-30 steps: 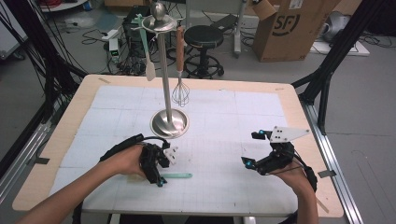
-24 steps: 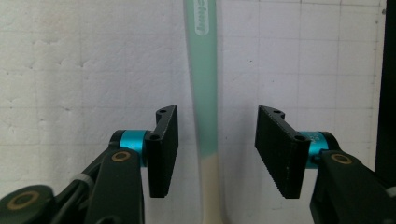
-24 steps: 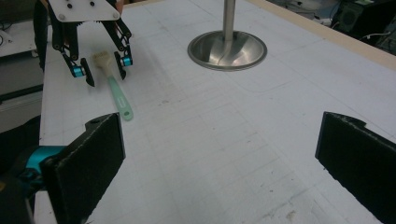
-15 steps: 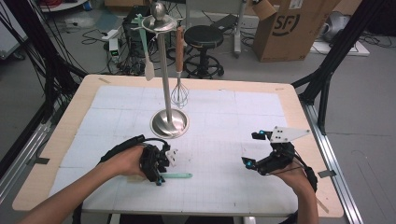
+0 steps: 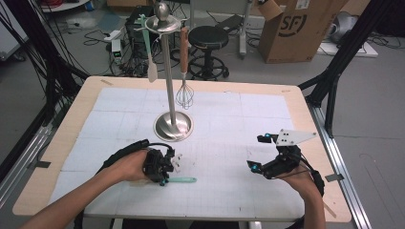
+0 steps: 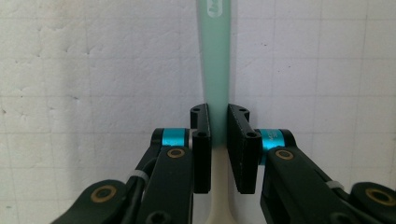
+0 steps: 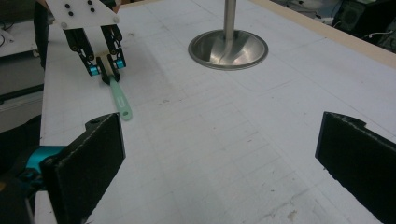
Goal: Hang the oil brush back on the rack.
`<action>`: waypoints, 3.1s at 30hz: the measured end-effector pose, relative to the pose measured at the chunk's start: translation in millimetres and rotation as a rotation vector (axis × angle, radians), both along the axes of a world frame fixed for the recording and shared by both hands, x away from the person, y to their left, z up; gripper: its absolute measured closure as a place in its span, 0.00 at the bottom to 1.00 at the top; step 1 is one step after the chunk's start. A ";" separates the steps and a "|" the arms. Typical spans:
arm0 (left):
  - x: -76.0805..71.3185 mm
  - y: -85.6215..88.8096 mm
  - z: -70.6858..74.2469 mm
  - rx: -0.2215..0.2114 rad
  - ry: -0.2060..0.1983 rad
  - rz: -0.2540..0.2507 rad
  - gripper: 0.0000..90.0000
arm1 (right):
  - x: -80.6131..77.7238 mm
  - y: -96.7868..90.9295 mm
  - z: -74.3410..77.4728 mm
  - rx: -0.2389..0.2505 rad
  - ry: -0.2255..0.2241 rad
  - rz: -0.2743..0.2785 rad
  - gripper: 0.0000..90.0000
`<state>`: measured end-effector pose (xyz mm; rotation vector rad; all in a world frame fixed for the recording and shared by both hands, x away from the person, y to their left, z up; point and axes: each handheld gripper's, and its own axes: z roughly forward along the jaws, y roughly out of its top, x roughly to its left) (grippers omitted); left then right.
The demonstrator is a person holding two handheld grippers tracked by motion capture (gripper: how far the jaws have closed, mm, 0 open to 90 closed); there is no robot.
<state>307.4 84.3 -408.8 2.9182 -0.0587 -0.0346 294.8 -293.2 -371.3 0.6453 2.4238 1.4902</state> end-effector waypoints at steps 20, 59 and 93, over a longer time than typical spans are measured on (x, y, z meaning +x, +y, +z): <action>7.9 26.0 31.1 -0.177 0.026 0.040 0.90 | 0.2 -3.4 1.2 0.014 -0.010 -0.002 0.00; 24.4 117.6 140.4 -0.654 -0.078 0.272 0.90 | -2.3 -8.6 2.1 0.033 0.001 -0.011 0.00; 51.1 183.7 230.2 -0.825 -0.241 0.398 0.90 | -0.3 -13.9 -0.3 0.037 0.000 -0.015 0.00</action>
